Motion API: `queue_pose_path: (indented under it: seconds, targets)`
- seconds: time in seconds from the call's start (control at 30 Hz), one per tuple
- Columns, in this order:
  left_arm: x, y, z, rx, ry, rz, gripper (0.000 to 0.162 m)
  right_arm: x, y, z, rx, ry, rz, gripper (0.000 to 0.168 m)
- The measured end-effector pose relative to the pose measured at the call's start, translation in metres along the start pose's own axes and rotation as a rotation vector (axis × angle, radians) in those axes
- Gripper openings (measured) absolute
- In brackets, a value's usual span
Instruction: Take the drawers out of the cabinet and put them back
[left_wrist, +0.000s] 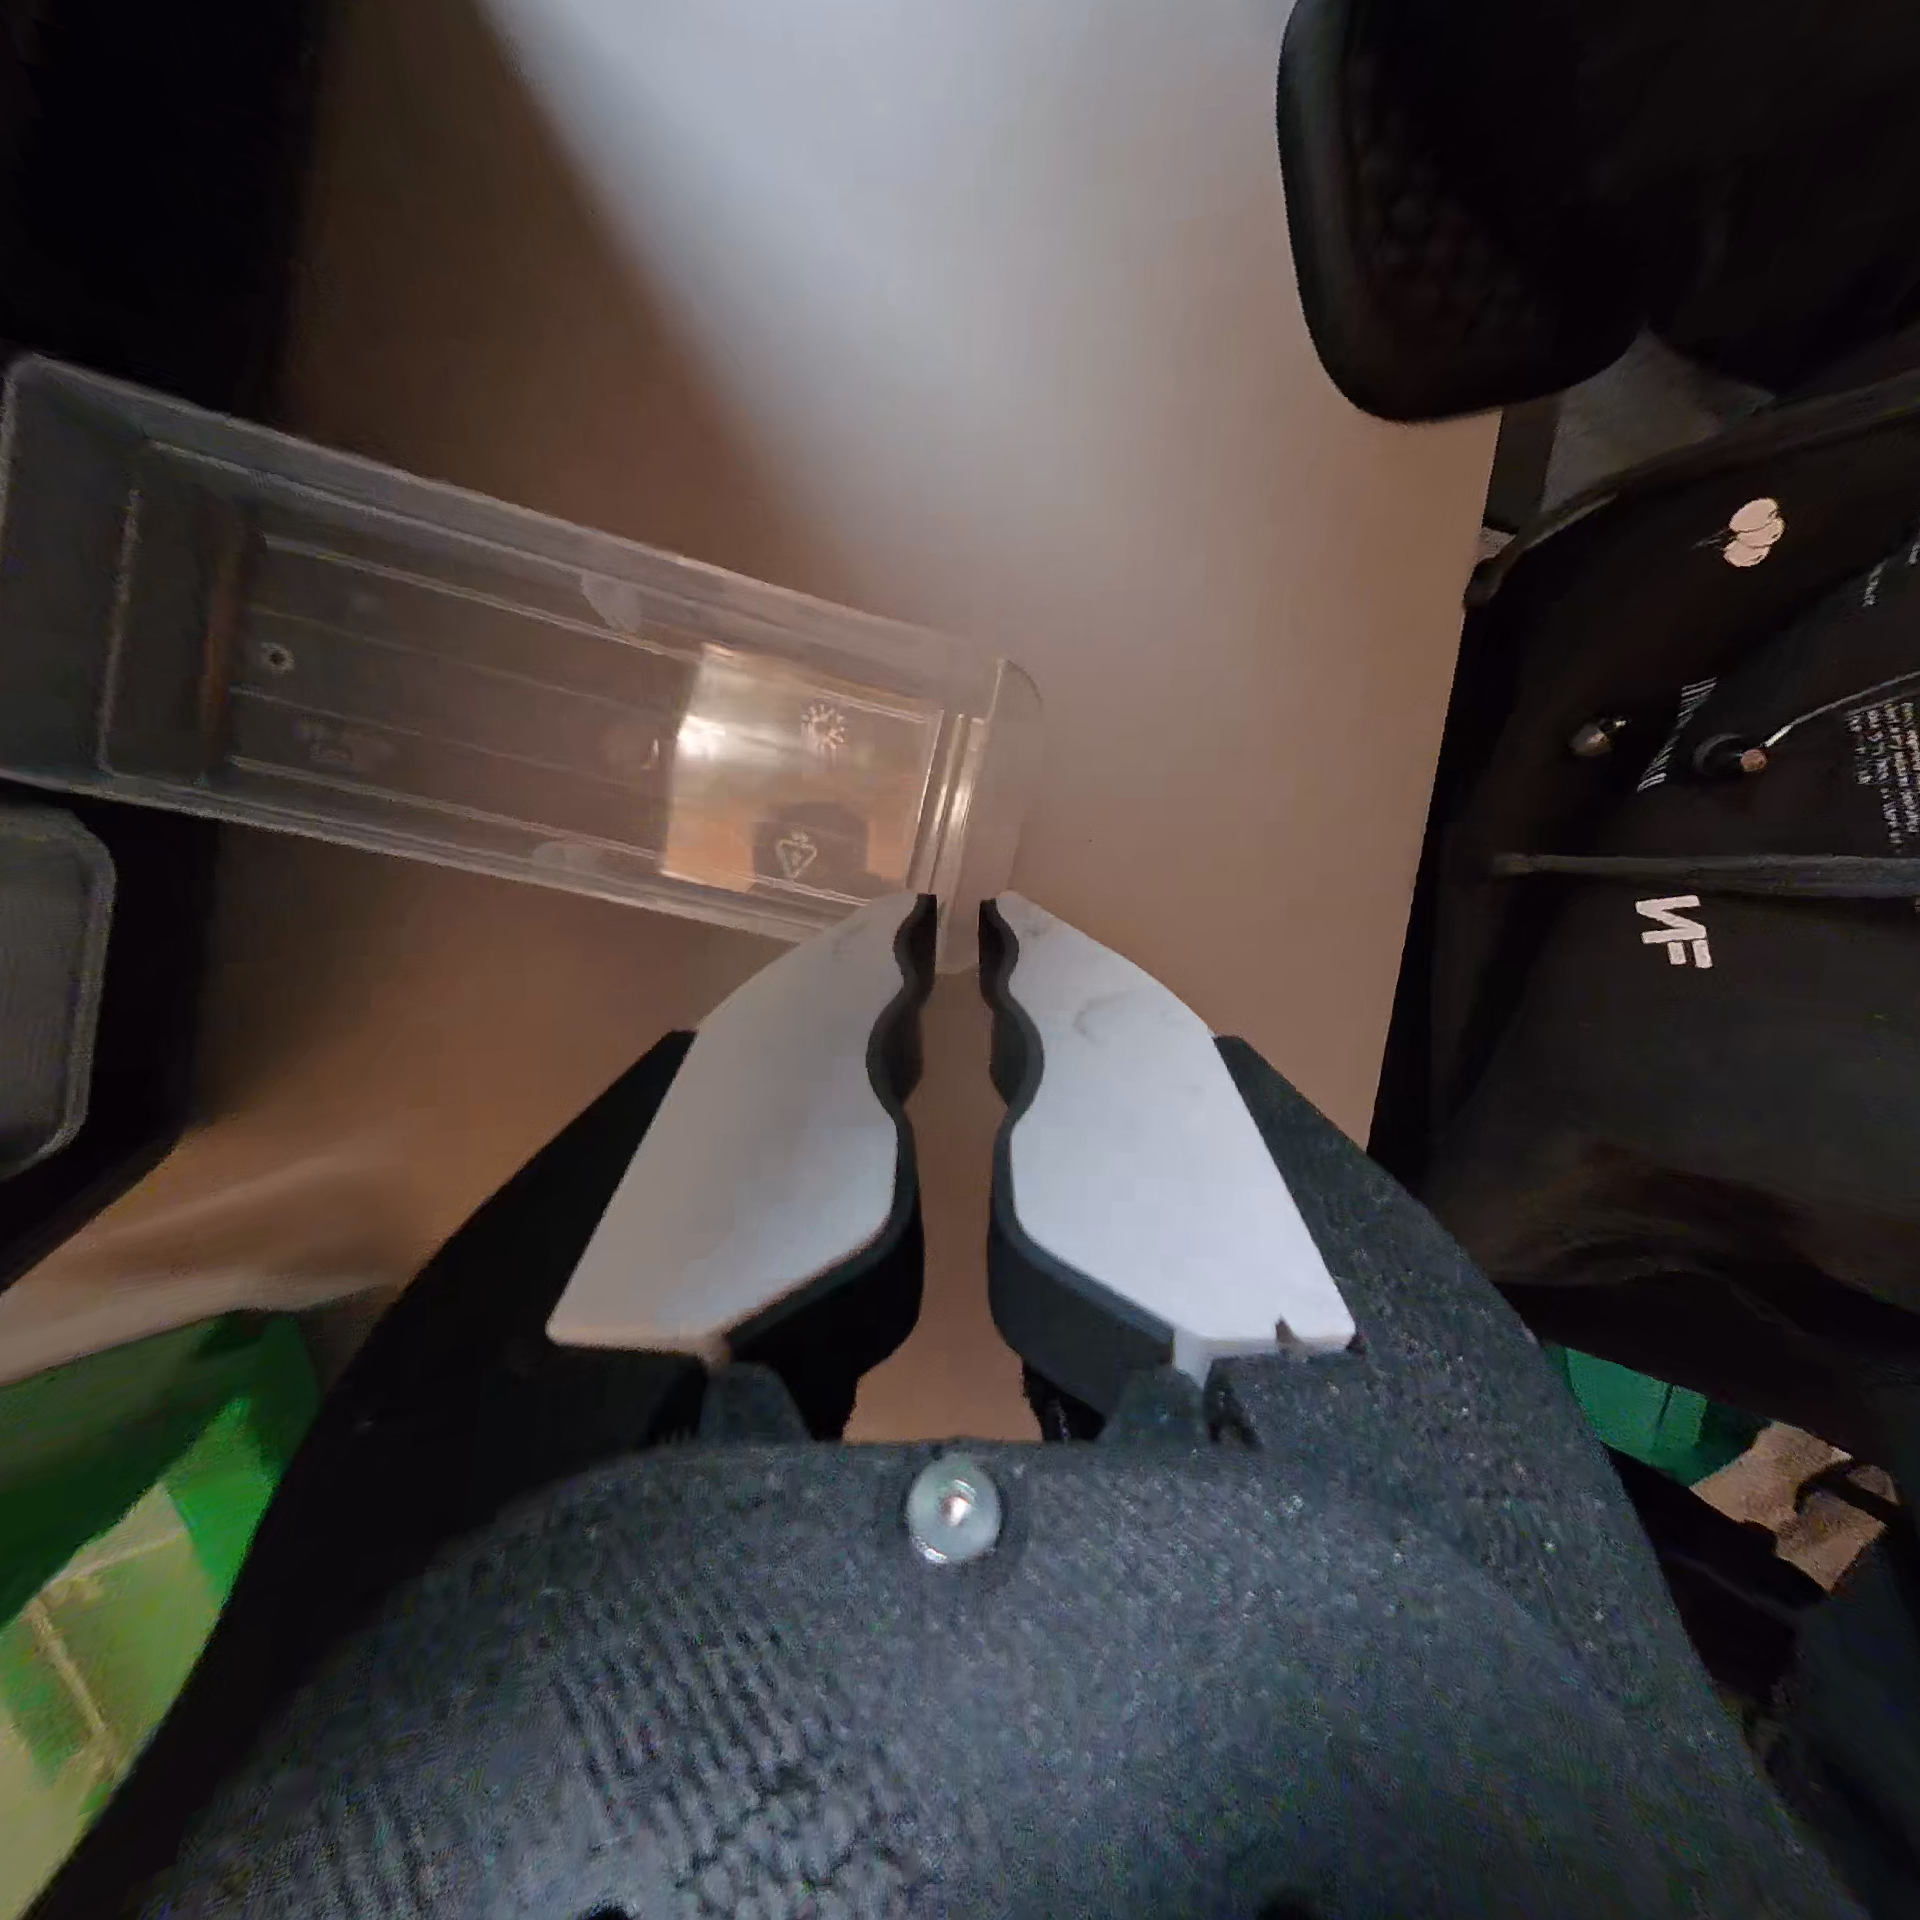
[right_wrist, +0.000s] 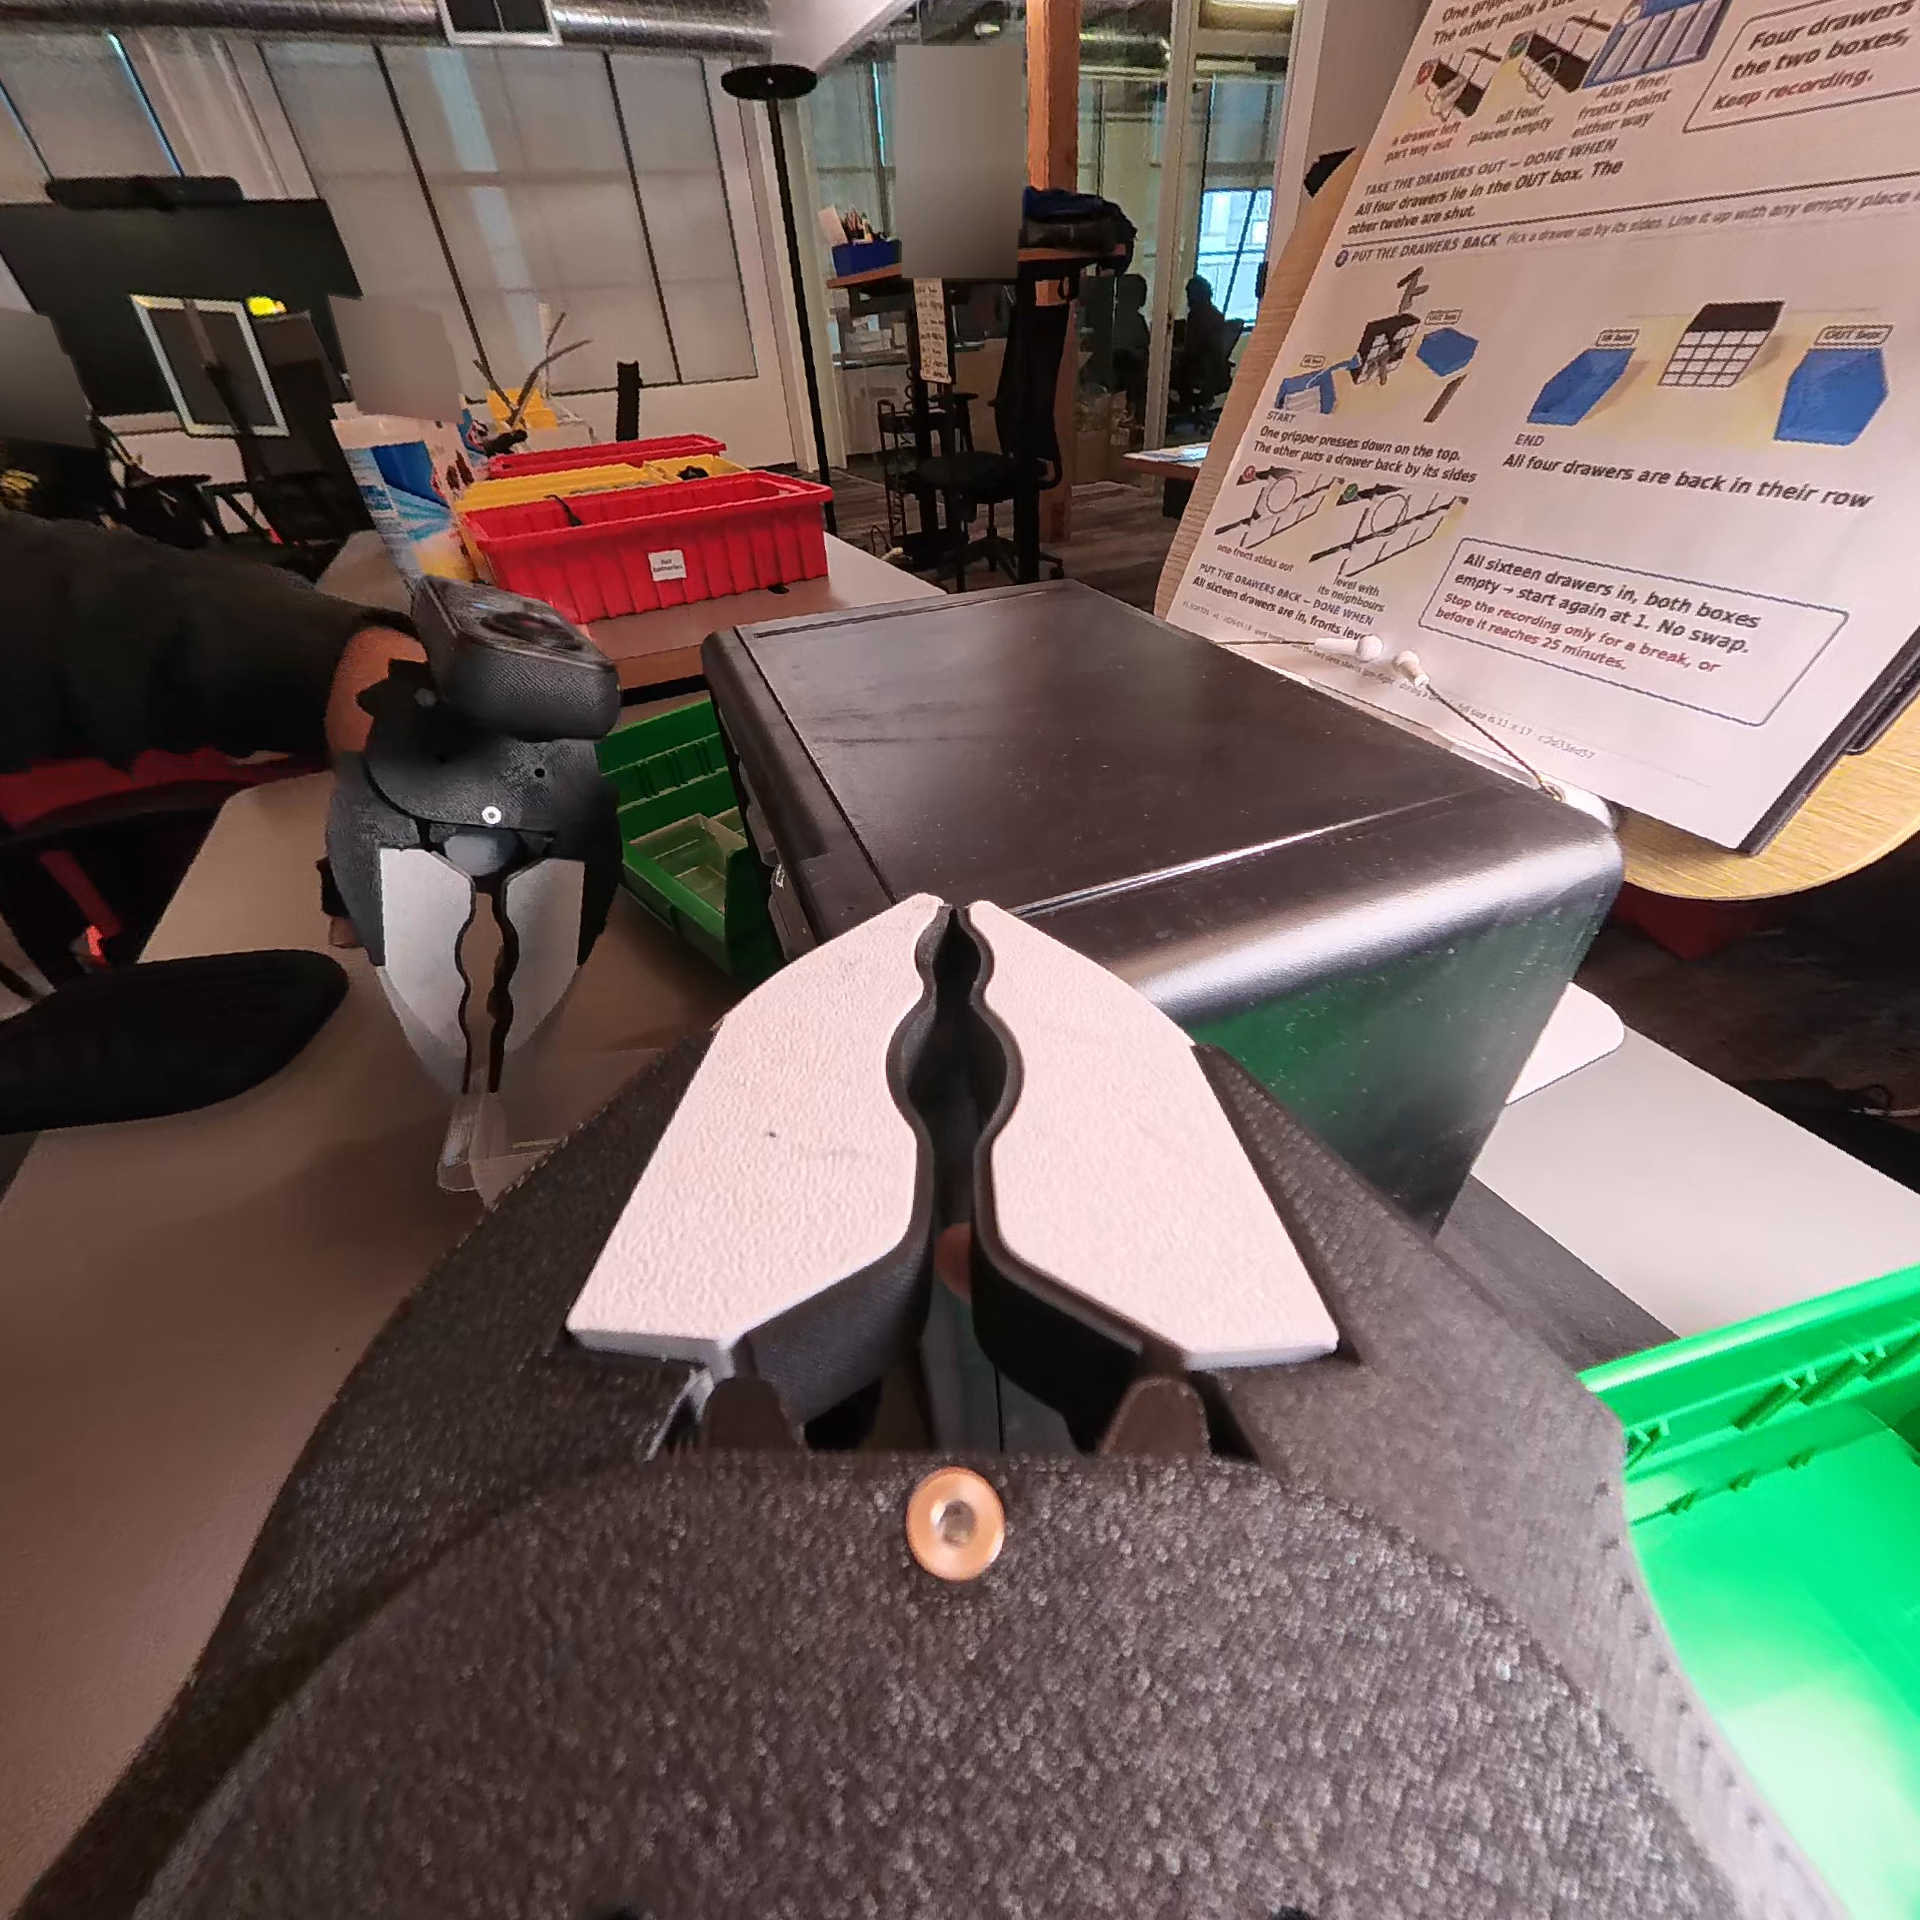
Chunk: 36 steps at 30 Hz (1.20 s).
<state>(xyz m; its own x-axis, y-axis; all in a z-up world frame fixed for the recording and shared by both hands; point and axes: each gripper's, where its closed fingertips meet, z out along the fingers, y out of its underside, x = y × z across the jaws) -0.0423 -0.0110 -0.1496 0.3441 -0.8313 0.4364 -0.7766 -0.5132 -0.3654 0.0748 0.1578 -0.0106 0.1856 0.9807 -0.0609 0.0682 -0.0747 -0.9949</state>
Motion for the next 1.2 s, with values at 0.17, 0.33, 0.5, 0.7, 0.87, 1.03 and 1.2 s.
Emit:
queue_pose_path:
  seconds: [0.17, 0.33, 0.5, 0.7, 0.87, 1.03, 1.2]
  targets:
    - [-0.012, -0.012, -0.014, 0.002, -0.090, -0.018, 0.009, 0.000, 0.000, 0.000, 0.006, -0.005, 0.008, 0.000]
    - [-0.017, -0.009, -0.004, -0.015, -0.151, 0.095, 0.008, 0.000, 0.000, 0.000, 0.007, -0.006, 0.007, 0.000]
    - [-0.048, 0.004, 0.019, -0.012, -0.386, 0.197, 0.008, 0.000, 0.000, 0.000, 0.014, -0.017, 0.011, 0.000]
    - [-0.067, -0.018, 0.013, 0.186, -0.514, 0.163, 0.031, 0.001, 0.000, 0.000, 0.015, -0.009, 0.009, 0.000]
    - [-0.089, -0.023, -0.009, 0.294, -0.768, 0.212, 0.000, 0.001, 0.000, 0.000, 0.016, -0.007, 0.009, 0.000]
    - [-0.109, -0.015, -0.009, 0.271, -0.915, 0.223, 0.000, 0.001, 0.000, 0.000, 0.017, -0.008, 0.009, 0.000]
    - [-0.096, -0.023, -0.007, 0.328, -0.904, 0.239, 0.000, 0.001, 0.000, 0.000, 0.019, -0.010, 0.009, 0.000]
